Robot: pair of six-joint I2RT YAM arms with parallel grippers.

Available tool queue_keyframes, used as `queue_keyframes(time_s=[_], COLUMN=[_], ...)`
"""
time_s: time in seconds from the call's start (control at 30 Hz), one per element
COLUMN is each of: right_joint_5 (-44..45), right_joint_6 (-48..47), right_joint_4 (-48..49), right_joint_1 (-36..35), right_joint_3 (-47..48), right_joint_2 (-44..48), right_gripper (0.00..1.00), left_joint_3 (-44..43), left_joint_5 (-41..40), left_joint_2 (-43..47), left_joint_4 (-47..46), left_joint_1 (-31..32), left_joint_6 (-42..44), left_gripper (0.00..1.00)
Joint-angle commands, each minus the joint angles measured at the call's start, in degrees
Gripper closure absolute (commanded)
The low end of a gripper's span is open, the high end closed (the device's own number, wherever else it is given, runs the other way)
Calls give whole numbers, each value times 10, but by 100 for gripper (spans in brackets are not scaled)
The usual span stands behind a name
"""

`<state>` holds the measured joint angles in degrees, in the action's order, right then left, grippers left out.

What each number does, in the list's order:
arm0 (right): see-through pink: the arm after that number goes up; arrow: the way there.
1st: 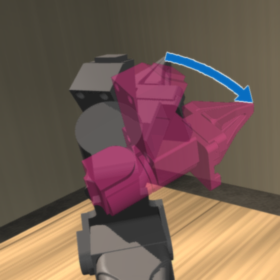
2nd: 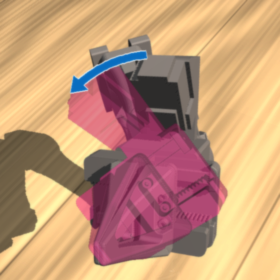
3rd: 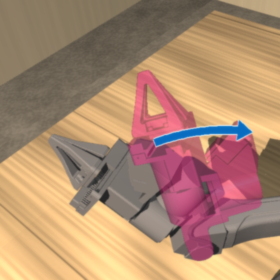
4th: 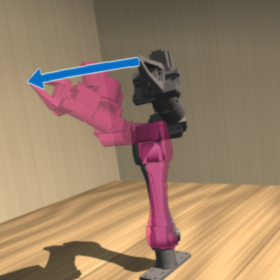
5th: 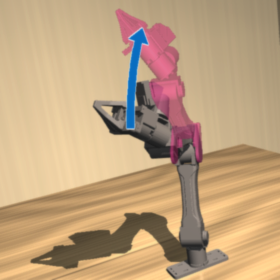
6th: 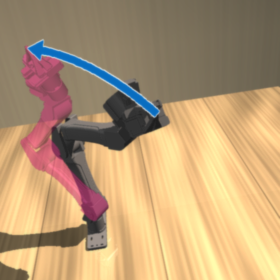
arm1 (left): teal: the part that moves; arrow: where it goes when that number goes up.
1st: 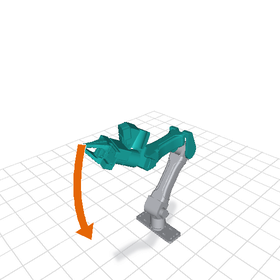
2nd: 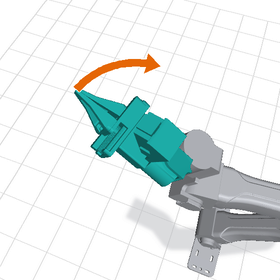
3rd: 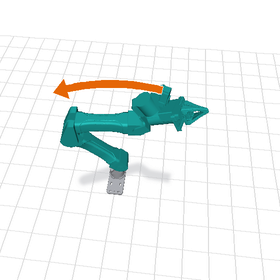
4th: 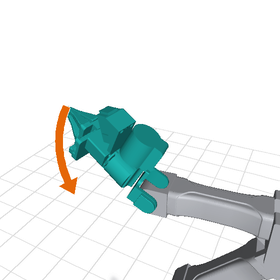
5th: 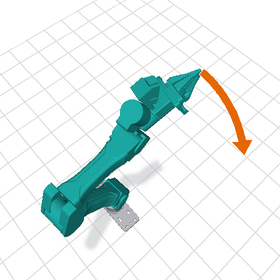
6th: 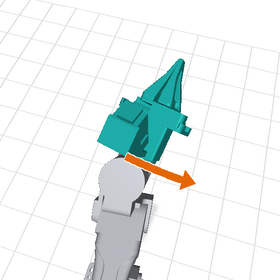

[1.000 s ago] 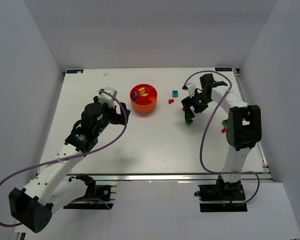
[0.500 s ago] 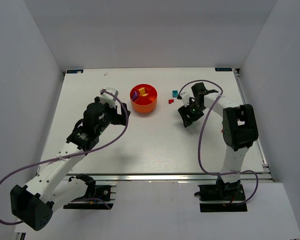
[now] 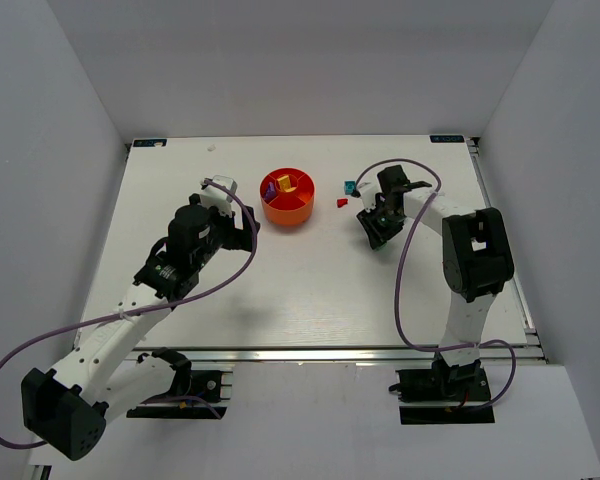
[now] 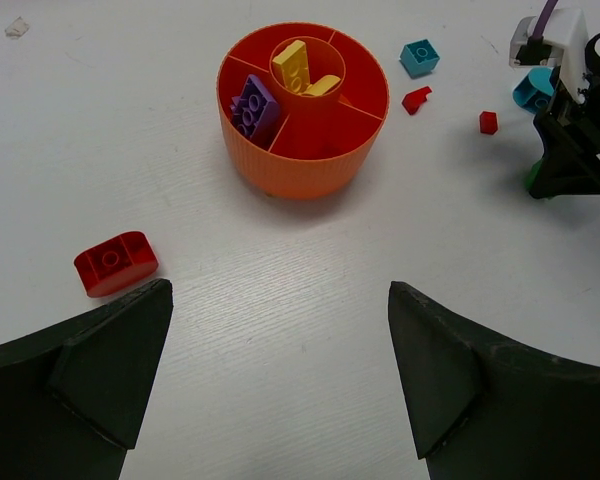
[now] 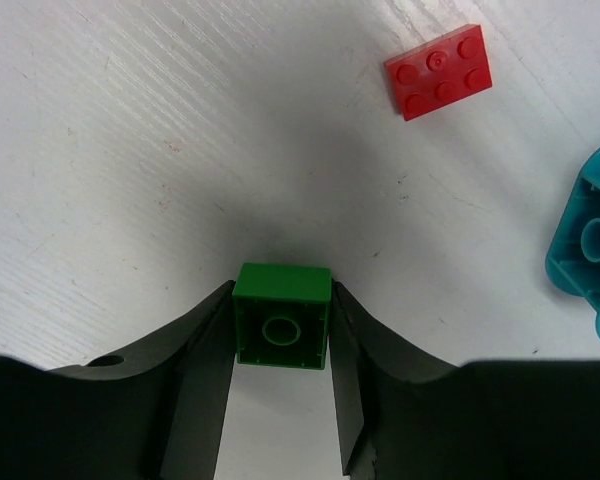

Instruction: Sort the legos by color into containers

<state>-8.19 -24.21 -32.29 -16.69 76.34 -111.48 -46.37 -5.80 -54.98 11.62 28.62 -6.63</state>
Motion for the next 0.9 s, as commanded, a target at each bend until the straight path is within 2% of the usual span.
queue_keyframes(time_s=[0.0,0.13,0.2,0.23,0.27,0.3,0.33,0.6,0.7,0.87], right_joint_5=[14,13,12,10,4,-11,-23,-213,-242,-241], right_joint_6=[-5,-9,-14,-15,-18,-22,-26,-59,-46,19], right_joint_4=[21,16,16,15,14,14,14,32,78,172], right_joint_1=[-3,-4,-4,-3,-4,-5,-3,-21,-42,-85], right_joint_3=[3,9,11,14,15,15,16,55,62,63], right_joint_2=[-7,-10,-11,-12,-8,-6,-1,88,110,122], right_gripper=[56,57,63,73,78,94,100,100,100,100], left_joint_3=[-13,-12,-12,-12,-11,-11,-9,4,11,32], left_joint_5=[-10,-11,-13,-15,-15,-15,-12,15,18,27], left_joint_2=[1,-4,-3,-4,-5,-5,-5,-3,-1,8], left_joint_4=[-2,-1,-1,-1,-2,-3,-5,-24,-32,-57], left_joint_1=[1,1,1,1,1,1,1,1,1,1], left_joint_6=[4,5,6,5,6,5,6,0,-3,-28], left_gripper=[2,2,2,2,2,2,2,3,3,3])
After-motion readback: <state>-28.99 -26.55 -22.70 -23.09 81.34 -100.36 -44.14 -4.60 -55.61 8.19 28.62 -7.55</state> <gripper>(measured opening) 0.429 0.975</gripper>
